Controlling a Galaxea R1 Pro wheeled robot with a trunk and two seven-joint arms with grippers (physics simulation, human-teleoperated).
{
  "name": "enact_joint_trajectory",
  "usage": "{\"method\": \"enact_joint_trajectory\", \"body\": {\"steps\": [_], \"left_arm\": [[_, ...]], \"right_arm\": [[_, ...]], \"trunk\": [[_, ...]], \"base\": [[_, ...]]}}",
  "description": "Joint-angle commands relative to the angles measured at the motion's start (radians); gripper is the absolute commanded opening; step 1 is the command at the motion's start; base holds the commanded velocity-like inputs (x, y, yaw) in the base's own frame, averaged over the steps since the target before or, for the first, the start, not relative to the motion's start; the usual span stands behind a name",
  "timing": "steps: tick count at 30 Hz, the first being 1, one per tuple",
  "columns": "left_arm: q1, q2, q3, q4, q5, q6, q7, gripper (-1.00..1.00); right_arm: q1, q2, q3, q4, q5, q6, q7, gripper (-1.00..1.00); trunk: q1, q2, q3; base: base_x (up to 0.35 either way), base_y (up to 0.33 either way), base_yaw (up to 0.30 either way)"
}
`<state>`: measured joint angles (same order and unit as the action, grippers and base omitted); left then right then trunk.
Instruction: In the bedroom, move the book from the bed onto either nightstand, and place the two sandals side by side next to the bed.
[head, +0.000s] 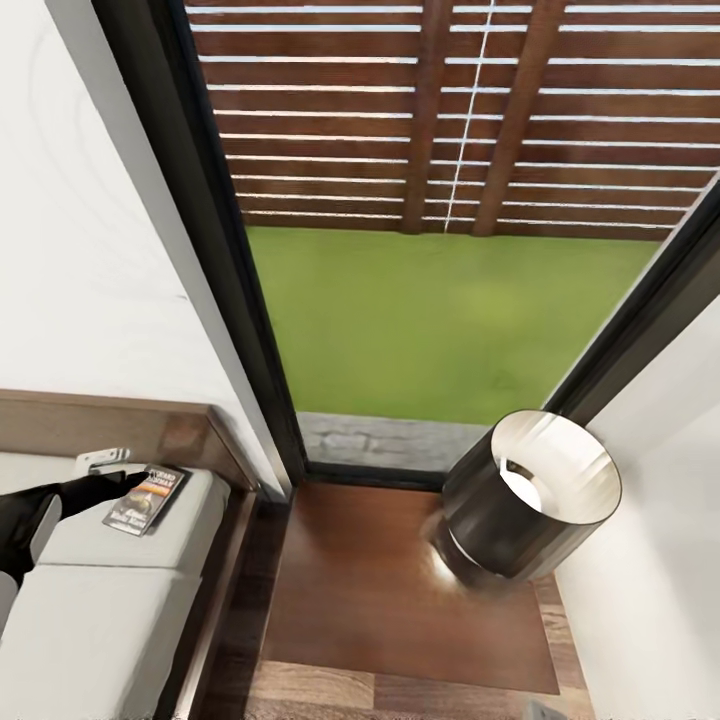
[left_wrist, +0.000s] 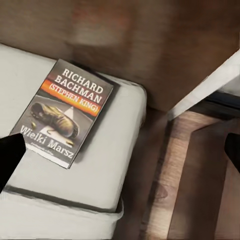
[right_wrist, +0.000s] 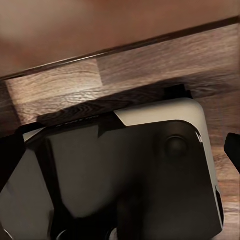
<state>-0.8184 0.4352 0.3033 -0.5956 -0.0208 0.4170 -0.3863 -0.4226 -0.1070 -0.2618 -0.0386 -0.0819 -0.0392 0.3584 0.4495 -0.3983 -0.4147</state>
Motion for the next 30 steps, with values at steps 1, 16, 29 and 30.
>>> {"method": "enact_joint_trajectory", "body": {"steps": [1,16,29,30], "left_arm": [[-0.001,0.001,0.018,-0.001,-0.001,0.007,0.009,1.0],[-0.001,-0.021,0.218,-0.003,0.006,-0.062,0.382,1.0],[-0.001,-0.055,0.218,-0.008,0.007,-0.066,0.401,1.0],[-0.001,-0.056,0.218,-0.012,0.007,-0.065,0.401,1.0]], "right_arm": [[-0.001,0.0,0.001,0.002,-0.009,-0.002,0.005,1.0],[-0.001,0.0,0.0,0.002,-0.01,-0.001,0.005,1.0],[-0.001,0.0,0.0,0.002,-0.01,-0.001,0.006,1.0],[-0.001,0.0,0.0,0.002,-0.01,-0.001,0.006,1.0]], "trunk": [[0.0,-0.002,-0.003],[0.0,-0.002,-0.026],[0.0,-0.002,-0.047],[0.0,-0.002,-0.048]], "base": [[0.0,0.0,0.0],[0.0,0.0,0.0],[0.0,0.0,0.0],[0.0,0.0,0.0]]}}
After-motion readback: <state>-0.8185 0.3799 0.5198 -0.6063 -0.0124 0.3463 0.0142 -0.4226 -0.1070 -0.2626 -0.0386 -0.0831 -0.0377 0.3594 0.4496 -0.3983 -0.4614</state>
